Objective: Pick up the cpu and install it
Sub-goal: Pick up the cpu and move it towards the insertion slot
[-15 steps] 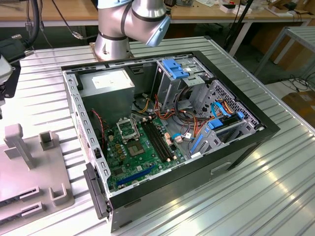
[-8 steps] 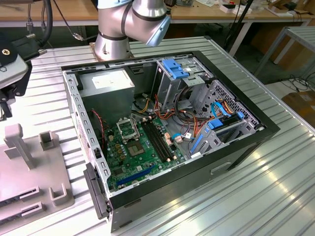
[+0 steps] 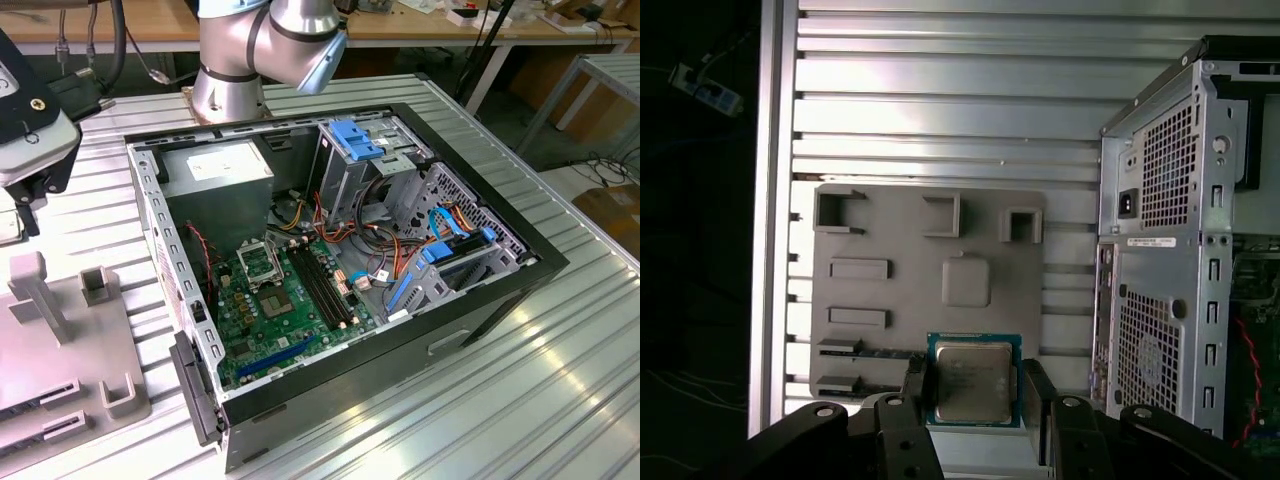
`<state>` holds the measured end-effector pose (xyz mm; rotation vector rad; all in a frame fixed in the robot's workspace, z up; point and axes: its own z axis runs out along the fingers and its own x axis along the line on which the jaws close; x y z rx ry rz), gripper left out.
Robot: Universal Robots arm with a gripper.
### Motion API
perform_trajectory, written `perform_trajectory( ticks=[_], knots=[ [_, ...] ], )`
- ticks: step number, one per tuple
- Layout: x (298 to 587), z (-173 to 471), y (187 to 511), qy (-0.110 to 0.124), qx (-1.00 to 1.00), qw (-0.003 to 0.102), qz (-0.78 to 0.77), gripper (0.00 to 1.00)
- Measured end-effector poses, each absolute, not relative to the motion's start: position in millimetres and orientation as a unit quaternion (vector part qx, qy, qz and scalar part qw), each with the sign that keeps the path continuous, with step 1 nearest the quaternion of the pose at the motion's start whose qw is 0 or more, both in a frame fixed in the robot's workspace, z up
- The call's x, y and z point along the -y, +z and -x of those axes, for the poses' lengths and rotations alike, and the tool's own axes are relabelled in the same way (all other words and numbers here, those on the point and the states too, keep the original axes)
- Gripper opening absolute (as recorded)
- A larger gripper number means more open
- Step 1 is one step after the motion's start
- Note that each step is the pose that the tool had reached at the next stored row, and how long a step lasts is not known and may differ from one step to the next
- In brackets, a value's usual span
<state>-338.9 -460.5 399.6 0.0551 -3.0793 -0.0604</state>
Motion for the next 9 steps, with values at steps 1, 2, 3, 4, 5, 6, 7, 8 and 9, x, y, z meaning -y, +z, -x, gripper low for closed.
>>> perform_trajectory(
  ticks=[1, 2, 3, 4, 5, 6, 7, 8, 9],
  knots=[
    [460.5, 338.2, 399.6, -0.02, 0.999, 0.031, -0.018, 0.47],
    [460.5, 337.2, 399.5, -0.02, 0.999, 0.031, -0.018, 0.47],
    [460.5, 336.4, 399.5, -0.02, 0.999, 0.031, -0.018, 0.47],
    [460.5, 335.9, 399.5, -0.02, 0.999, 0.031, -0.018, 0.47],
    [460.5, 335.5, 399.5, -0.02, 0.999, 0.031, -0.018, 0.47],
    [460.5, 334.9, 399.4, -0.02, 0.999, 0.031, -0.018, 0.47],
    [460.5, 334.0, 399.4, -0.02, 0.999, 0.031, -0.018, 0.47],
    [460.5, 333.2, 399.4, -0.02, 0.999, 0.031, -0.018, 0.47],
    [460.5, 332.5, 399.4, -0.02, 0.999, 0.031, -0.018, 0.47]
  ],
)
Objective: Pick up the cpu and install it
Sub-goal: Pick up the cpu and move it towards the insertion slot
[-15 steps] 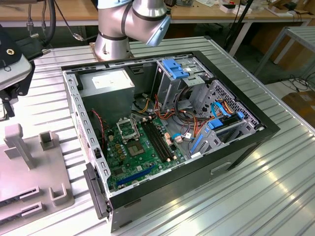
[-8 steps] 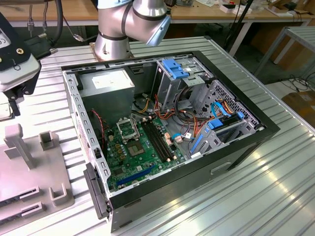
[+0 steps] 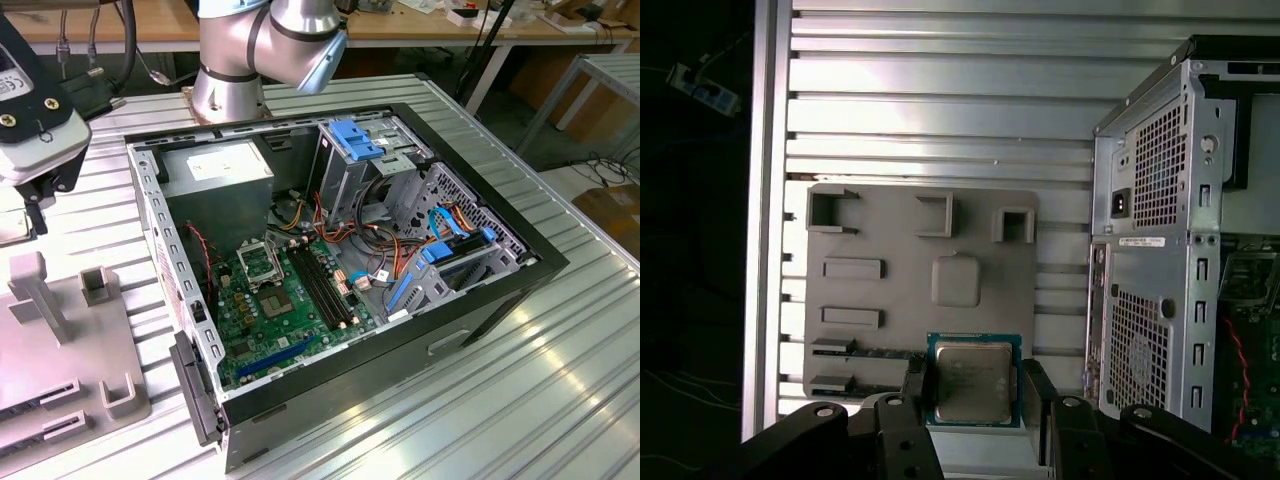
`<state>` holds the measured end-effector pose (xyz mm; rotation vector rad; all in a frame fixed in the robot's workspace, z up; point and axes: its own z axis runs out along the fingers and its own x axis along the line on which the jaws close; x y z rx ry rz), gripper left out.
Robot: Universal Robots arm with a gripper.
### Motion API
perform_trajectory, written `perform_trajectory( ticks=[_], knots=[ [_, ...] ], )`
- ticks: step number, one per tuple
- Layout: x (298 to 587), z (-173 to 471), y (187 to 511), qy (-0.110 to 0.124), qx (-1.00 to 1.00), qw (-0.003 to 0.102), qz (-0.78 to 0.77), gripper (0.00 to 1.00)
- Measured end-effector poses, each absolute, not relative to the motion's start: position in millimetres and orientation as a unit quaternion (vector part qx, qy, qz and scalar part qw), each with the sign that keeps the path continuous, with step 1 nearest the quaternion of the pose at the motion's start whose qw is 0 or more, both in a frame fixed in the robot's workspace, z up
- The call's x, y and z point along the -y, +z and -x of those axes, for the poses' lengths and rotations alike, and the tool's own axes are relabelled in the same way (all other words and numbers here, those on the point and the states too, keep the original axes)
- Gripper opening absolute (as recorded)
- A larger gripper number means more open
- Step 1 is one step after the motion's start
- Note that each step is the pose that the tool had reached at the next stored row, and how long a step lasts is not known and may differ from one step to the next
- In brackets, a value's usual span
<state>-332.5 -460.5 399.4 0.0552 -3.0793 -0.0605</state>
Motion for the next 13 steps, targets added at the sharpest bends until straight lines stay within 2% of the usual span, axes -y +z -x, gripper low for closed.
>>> perform_trajectory(
  ticks=[13],
  knots=[
    [460.5, 319.4, 399.3, -0.02, 0.999, 0.031, -0.018, 0.47]
  ],
)
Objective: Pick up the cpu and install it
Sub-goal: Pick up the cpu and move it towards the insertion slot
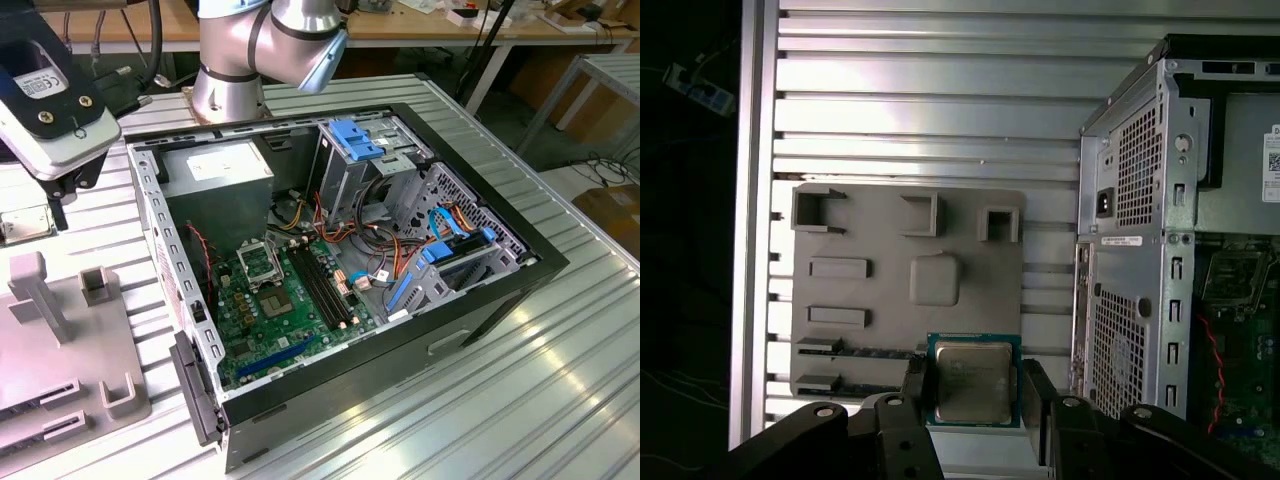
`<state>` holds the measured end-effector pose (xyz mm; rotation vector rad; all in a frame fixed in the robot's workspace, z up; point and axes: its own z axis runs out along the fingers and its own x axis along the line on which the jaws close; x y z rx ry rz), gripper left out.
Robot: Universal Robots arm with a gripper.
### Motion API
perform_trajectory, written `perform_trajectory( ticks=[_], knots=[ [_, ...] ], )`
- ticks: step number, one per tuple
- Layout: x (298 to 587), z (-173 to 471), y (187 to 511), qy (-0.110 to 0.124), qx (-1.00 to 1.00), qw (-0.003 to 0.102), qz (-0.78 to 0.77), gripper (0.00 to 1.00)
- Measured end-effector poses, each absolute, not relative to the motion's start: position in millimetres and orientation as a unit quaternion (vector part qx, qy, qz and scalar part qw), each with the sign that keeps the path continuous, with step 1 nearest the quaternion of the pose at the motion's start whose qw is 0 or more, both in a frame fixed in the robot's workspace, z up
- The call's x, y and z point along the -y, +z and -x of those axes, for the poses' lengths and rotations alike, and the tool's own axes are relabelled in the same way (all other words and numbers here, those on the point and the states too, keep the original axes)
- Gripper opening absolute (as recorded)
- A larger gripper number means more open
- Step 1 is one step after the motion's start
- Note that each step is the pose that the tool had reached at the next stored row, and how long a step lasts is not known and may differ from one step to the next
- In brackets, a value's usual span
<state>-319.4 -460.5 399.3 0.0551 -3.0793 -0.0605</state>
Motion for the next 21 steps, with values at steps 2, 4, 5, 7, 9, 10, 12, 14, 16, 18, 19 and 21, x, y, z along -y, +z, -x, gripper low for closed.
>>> perform_trajectory(
  ticks=[2, 4, 5, 7, 9, 10, 12, 14, 16, 18, 19, 21],
  knots=[
    [460.5, 317.6, 399.3, -0.02, 0.999, 0.031, -0.018, 0.47],
    [460.5, 315.6, 399.3, -0.02, 0.999, 0.031, -0.018, 0.47],
    [460.5, 314.9, 399.3, -0.02, 0.999, 0.031, -0.018, 0.47],
    [460.5, 311.7, 399.3, -0.02, 0.999, 0.031, -0.018, 0.47],
    [460.5, 309.9, 399.3, -0.02, 0.999, 0.031, -0.018, 0.47],
    [460.5, 309.2, 399.3, -0.02, 0.999, 0.031, -0.018, 0.47],
    [460.5, 307.9, 399.3, -0.02, 0.999, 0.031, -0.018, 0.47],
    [460.5, 306.6, 399.3, -0.02, 0.999, 0.031, -0.018, 0.47],
    [460.5, 305.4, 399.3, -0.02, 0.999, 0.031, -0.018, 0.47],
    [460.5, 302.9, 399.3, -0.02, 0.999, 0.031, -0.018, 0.47],
    [460.5, 302.2, 399.3, -0.02, 0.999, 0.031, -0.018, 0.47],
    [460.5, 300.6, 399.2, -0.02, 0.999, 0.031, -0.018, 0.47]
  ],
)
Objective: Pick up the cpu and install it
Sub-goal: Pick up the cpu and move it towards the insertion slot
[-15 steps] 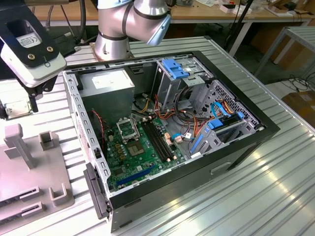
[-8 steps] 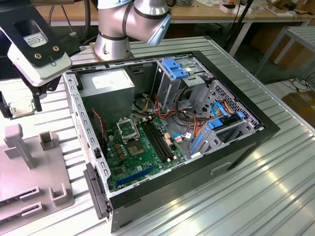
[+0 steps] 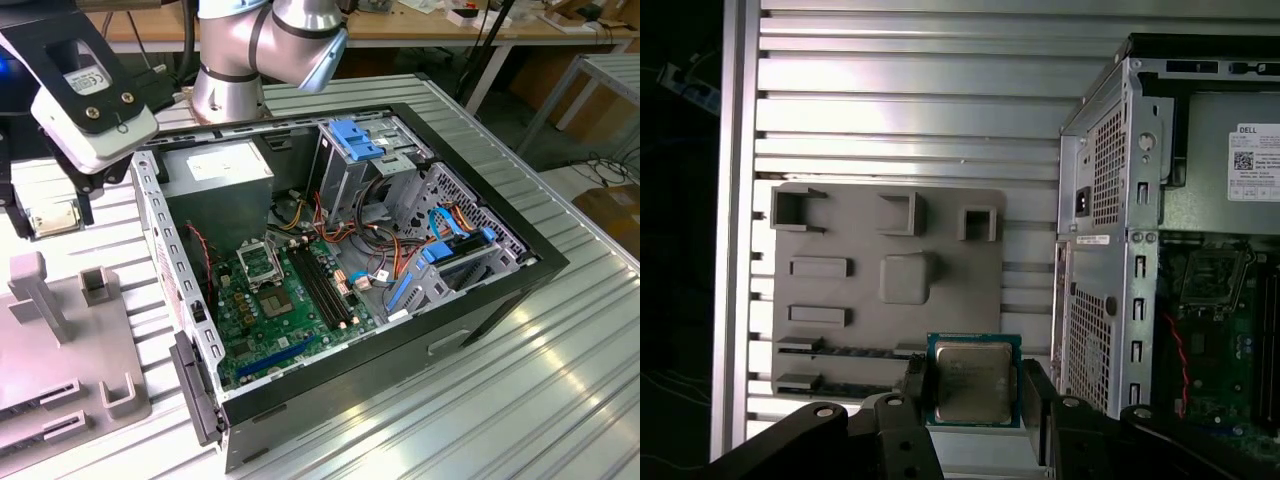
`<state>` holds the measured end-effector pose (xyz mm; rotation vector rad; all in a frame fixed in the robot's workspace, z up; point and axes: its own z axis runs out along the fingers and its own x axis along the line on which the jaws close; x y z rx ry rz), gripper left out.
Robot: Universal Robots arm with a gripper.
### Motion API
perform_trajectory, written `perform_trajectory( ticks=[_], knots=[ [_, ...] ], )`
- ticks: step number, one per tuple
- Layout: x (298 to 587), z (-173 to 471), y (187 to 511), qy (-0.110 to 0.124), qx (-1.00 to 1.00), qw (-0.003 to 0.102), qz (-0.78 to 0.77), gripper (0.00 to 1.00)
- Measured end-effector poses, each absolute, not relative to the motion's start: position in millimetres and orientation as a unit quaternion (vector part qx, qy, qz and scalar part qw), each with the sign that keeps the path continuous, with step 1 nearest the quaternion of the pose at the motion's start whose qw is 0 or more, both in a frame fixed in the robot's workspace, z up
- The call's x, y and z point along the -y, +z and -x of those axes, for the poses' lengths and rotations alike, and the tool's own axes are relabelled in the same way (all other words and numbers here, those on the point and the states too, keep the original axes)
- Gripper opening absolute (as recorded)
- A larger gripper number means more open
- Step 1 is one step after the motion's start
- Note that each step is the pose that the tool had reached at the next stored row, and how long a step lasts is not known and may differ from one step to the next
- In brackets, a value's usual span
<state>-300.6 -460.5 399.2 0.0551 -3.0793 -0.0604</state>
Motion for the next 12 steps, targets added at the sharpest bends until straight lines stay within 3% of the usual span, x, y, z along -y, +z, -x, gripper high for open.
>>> perform_trajectory(
  ticks=[12],
  knots=[
    [460.5, 292.1, 399.2, -0.02, 0.999, 0.031, -0.018, 0.47]
  ],
)
